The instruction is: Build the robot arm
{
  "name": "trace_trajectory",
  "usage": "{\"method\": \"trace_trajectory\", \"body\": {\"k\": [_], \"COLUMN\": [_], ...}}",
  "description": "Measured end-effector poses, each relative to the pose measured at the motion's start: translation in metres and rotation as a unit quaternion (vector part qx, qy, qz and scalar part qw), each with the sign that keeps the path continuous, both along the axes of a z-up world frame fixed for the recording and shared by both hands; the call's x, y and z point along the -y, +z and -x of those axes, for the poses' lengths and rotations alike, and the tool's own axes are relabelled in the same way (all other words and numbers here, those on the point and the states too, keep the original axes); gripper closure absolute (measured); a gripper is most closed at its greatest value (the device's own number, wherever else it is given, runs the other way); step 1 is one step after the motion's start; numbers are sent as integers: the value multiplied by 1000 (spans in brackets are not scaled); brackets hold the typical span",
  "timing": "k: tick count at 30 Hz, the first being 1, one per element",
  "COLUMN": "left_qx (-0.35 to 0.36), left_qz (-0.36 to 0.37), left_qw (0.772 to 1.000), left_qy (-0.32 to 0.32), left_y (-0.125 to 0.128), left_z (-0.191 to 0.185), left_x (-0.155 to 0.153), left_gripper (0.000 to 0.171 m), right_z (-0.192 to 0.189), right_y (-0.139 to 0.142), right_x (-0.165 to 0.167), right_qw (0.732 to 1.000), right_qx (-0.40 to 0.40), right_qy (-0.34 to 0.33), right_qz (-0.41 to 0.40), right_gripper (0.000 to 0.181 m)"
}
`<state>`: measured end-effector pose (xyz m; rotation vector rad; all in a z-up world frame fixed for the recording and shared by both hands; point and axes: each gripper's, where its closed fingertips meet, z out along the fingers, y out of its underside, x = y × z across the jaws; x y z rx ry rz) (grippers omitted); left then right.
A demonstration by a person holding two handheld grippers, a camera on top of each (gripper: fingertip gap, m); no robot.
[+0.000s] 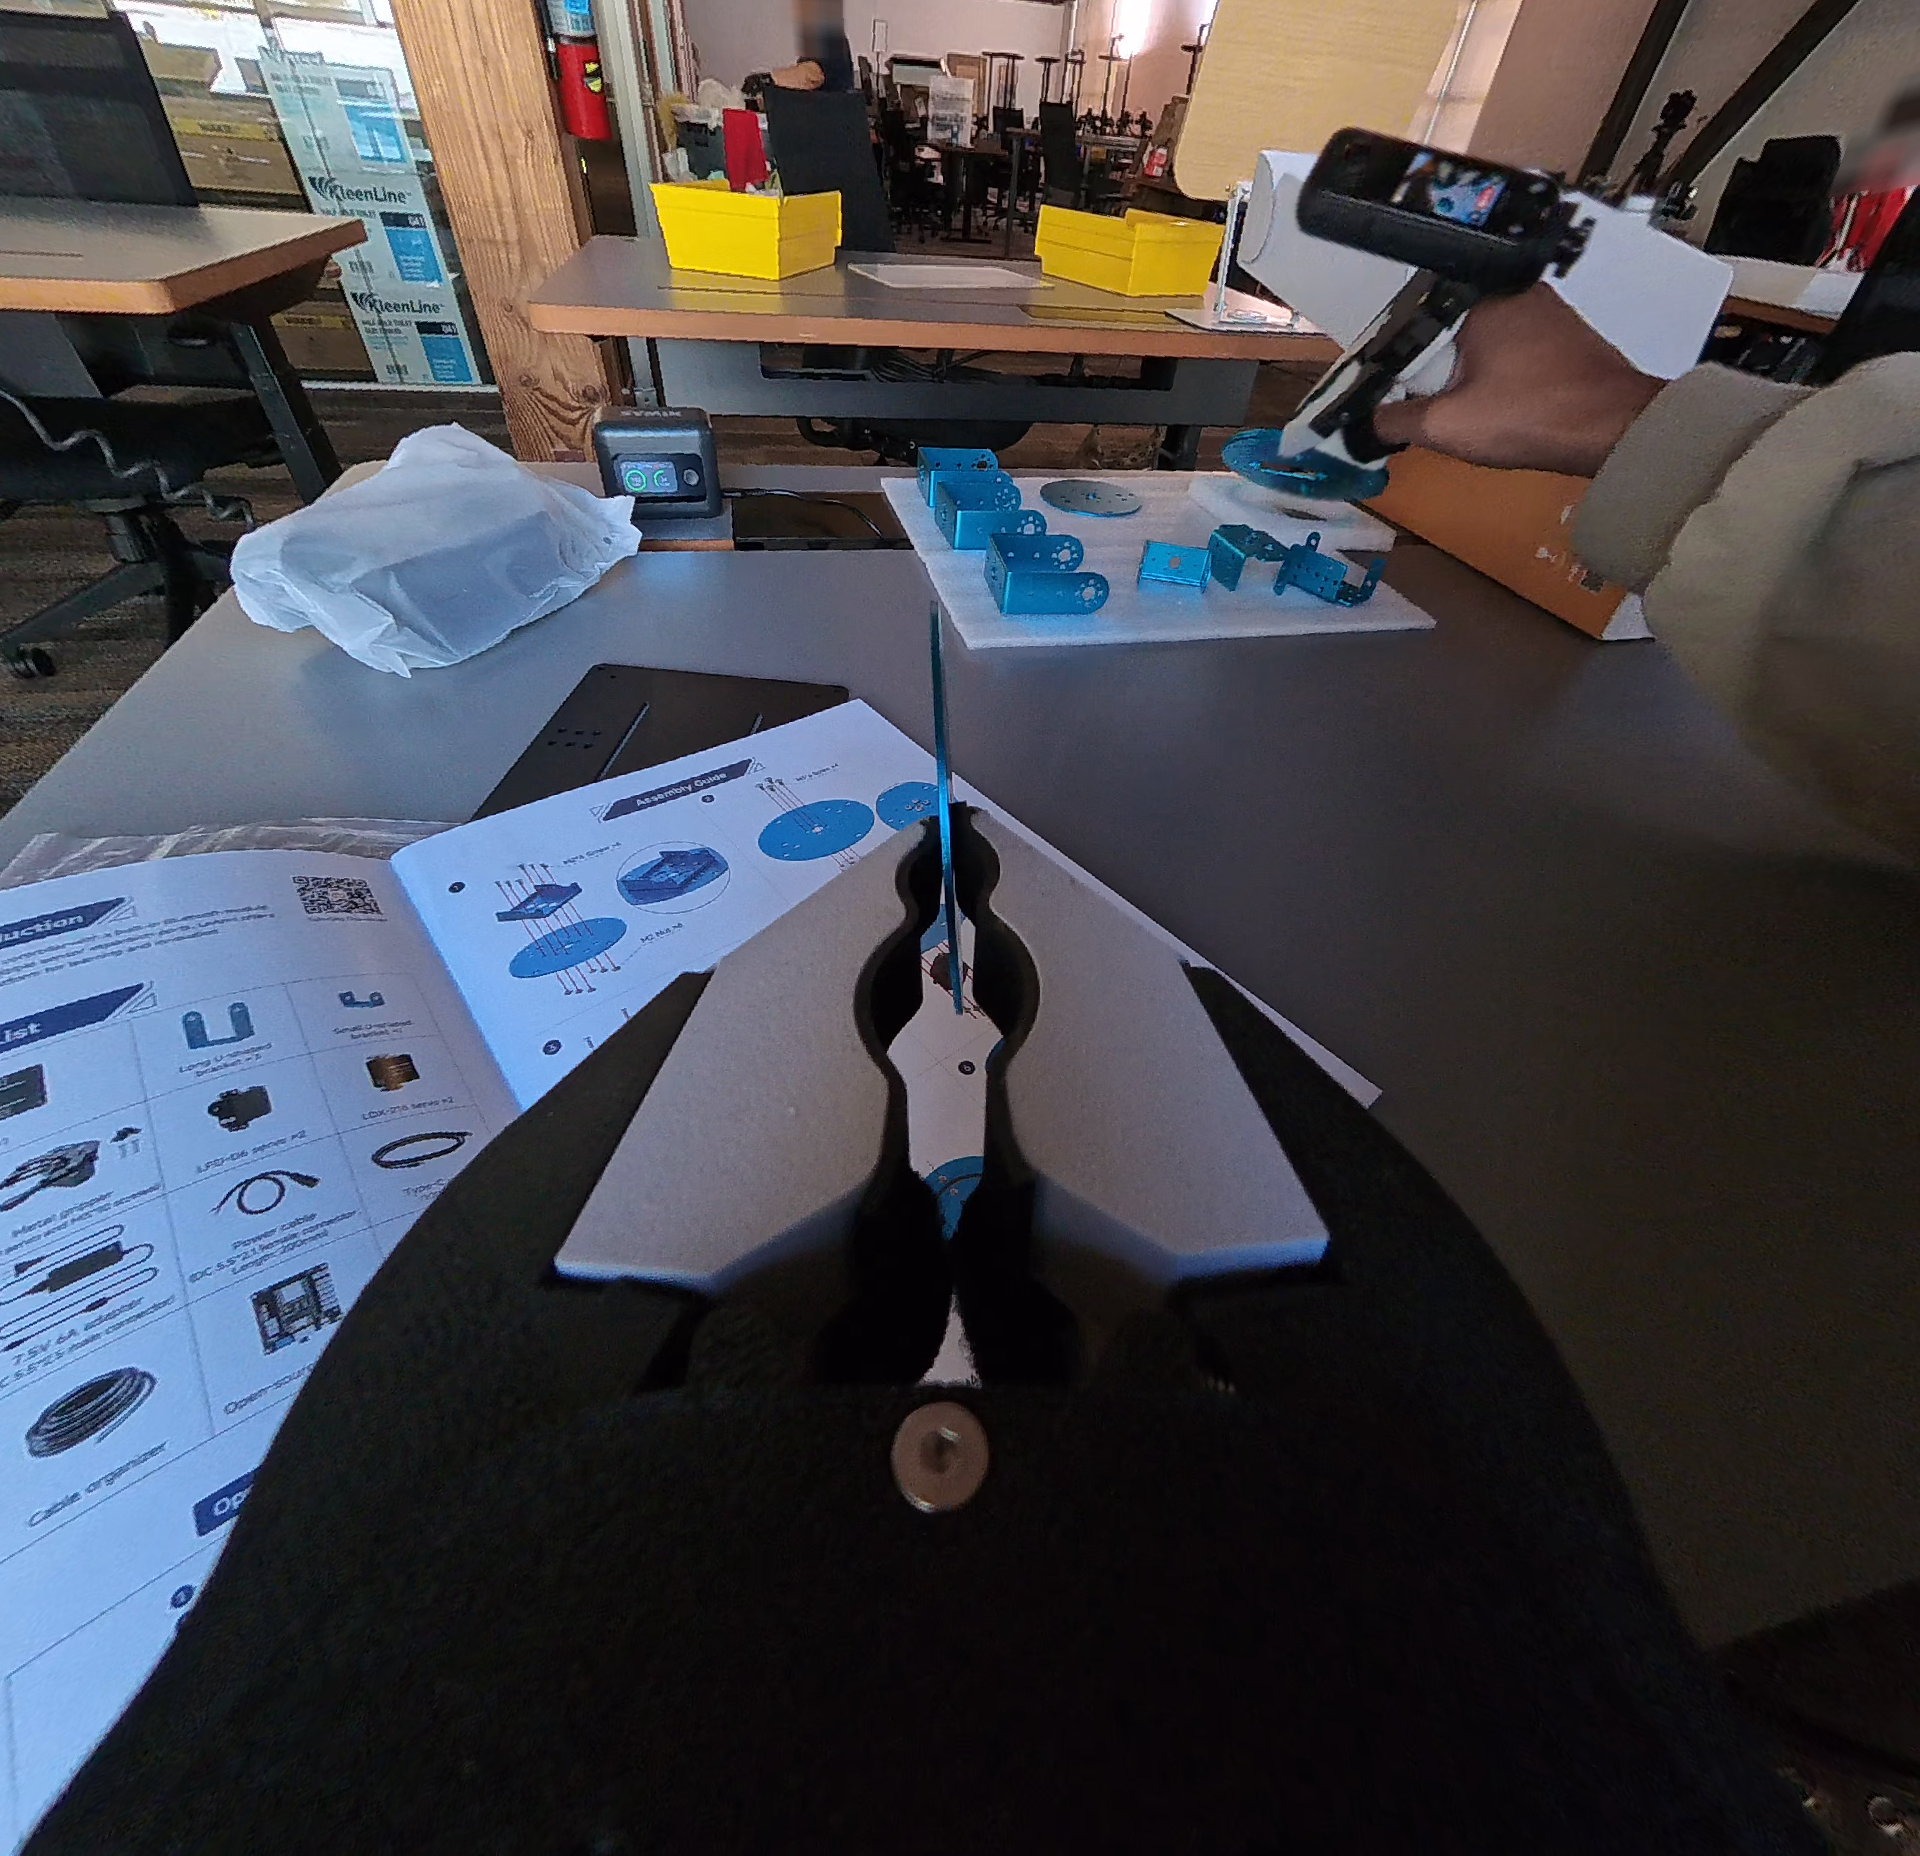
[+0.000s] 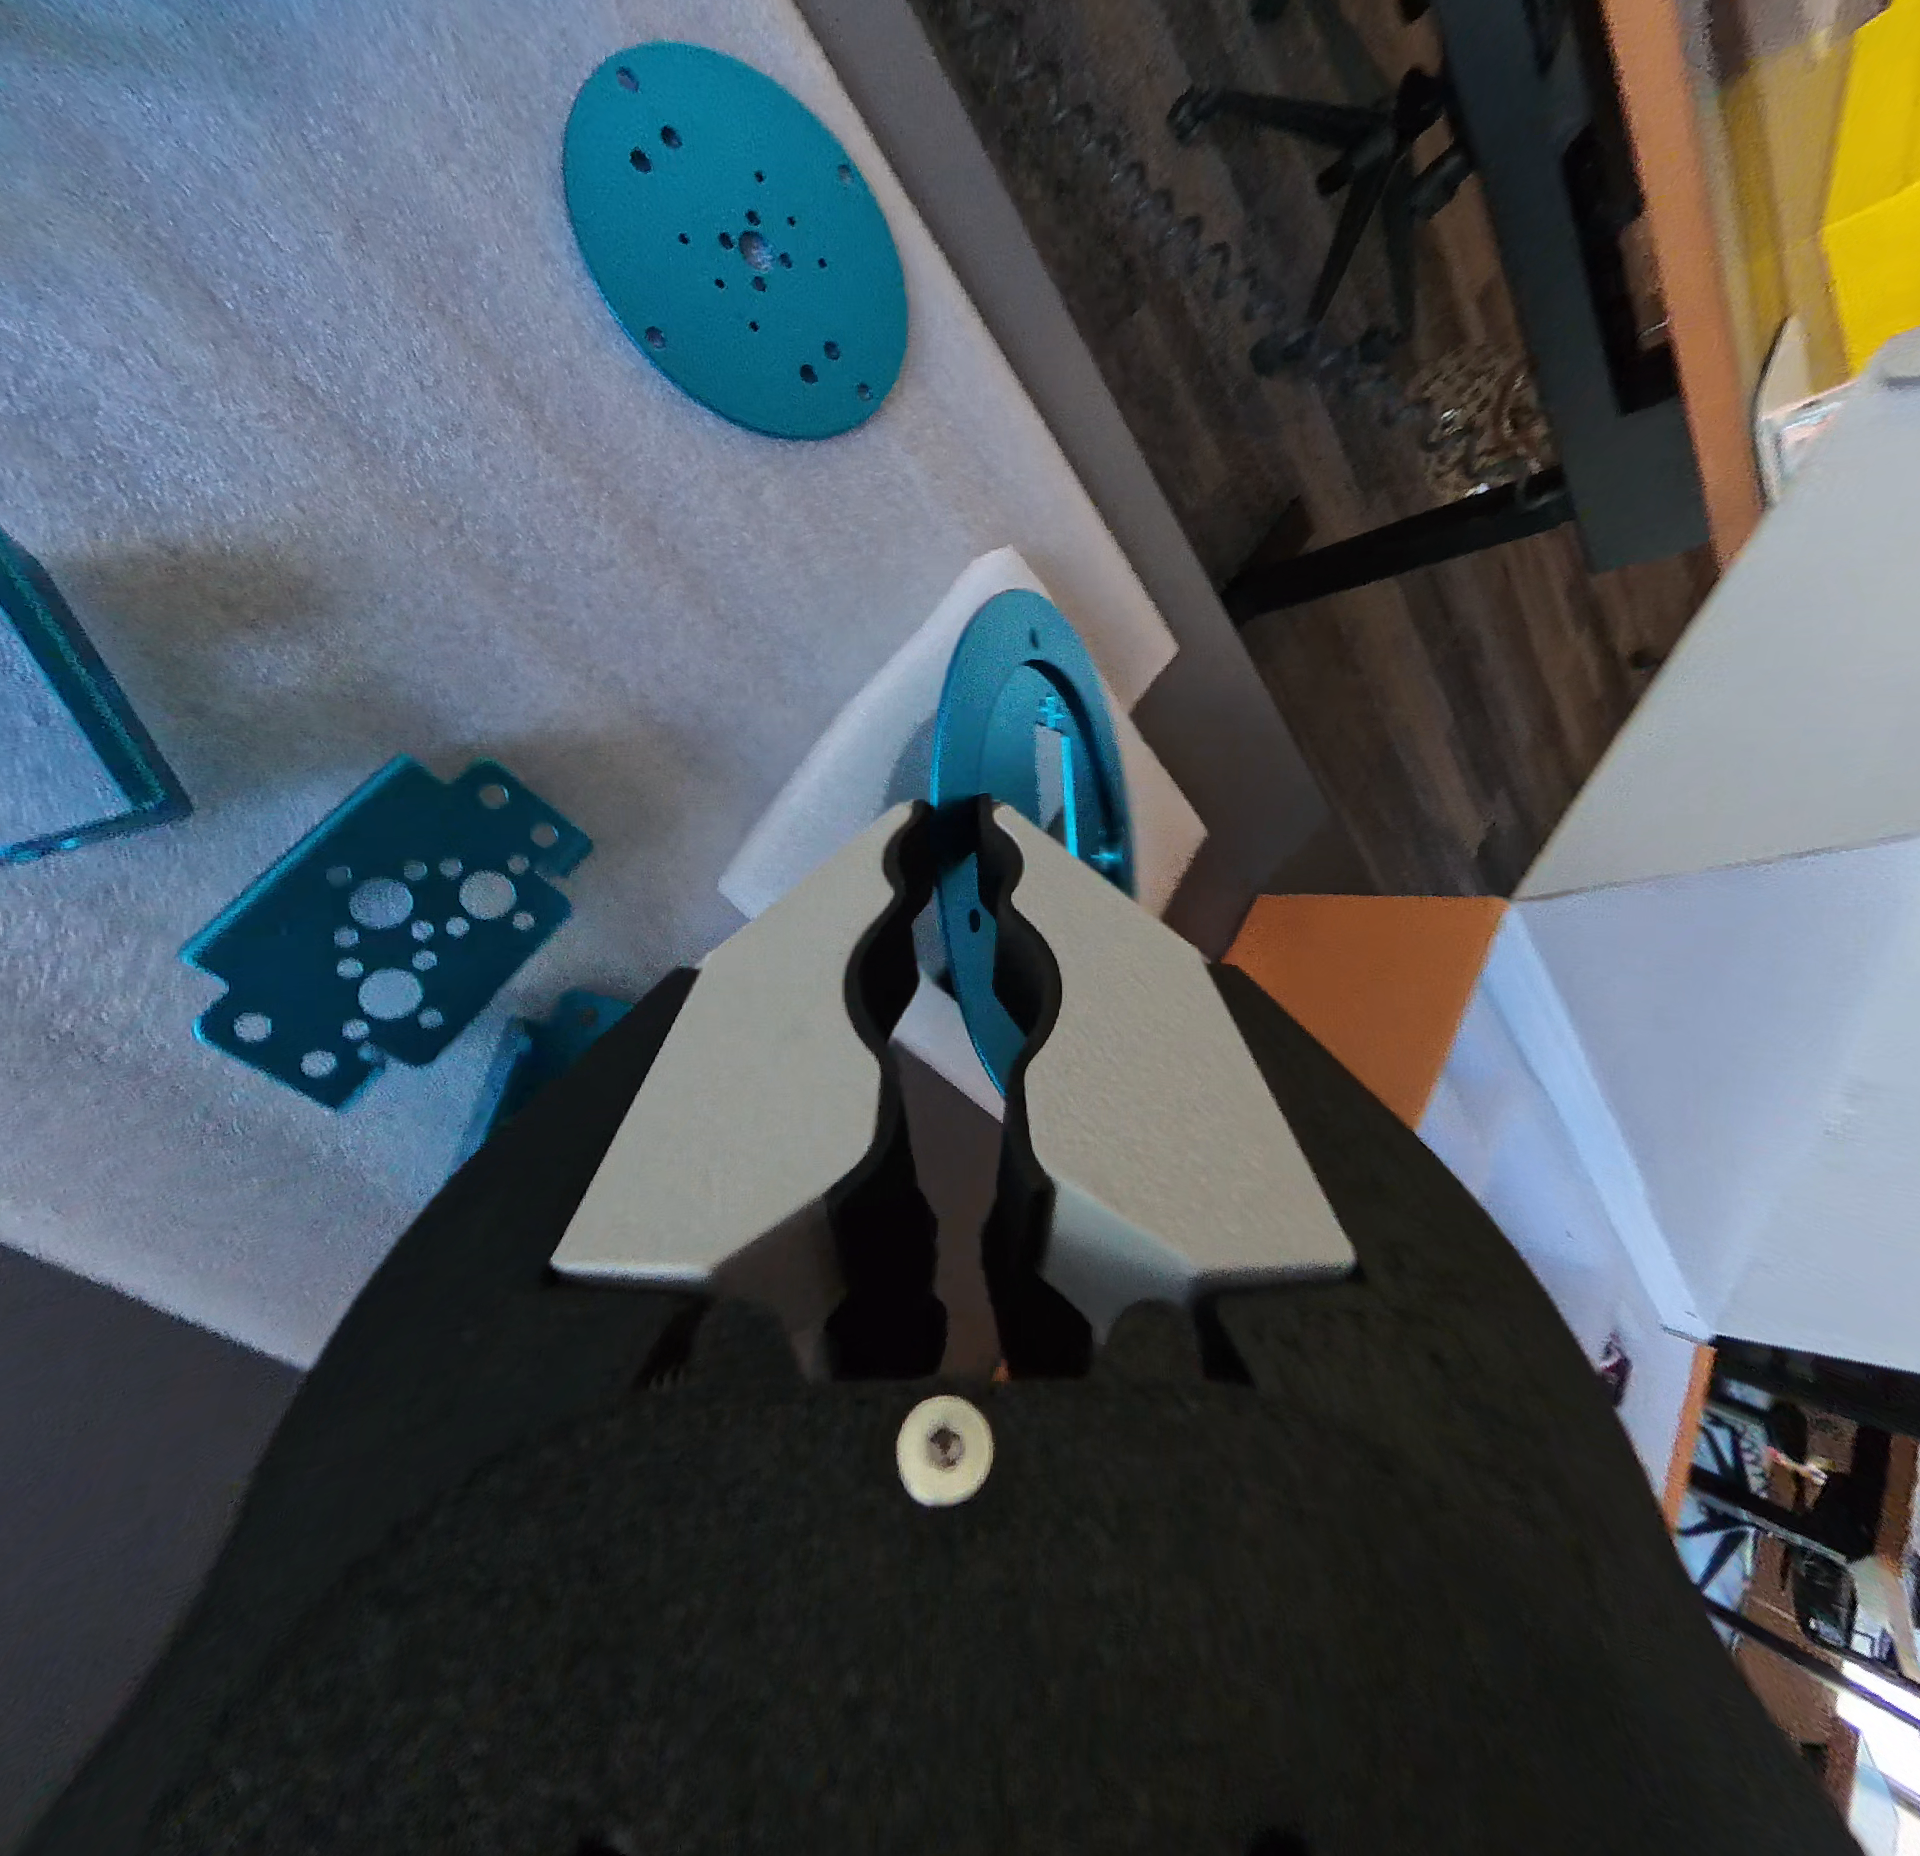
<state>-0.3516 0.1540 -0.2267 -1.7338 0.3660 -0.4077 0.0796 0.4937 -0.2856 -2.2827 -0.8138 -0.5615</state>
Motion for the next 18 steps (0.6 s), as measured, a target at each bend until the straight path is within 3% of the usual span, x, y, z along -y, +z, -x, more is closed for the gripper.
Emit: {"method": "trace_trajectory", "body": {"k": [9,14,18], "left_qx": [2,4,3], "left_qz": [-5,-4,-4], "left_qw": [1000,1000,1000], "left_qy": [-5,0,6], "left_y": [2,2,3], "left_z": [-5,-4,0], "left_x": [1,4,5], "left_gripper": [171,171,171], "right_z": [-5,20,52], "right_y": [34,58,57], "right_x": [12,10,1], "right_qw": [998,994,986], "right_qx": [21,19,7], "right_qy": [55,98,159], "right_qz": [-34,-53,-49], "right_gripper": [179,178,178]}}
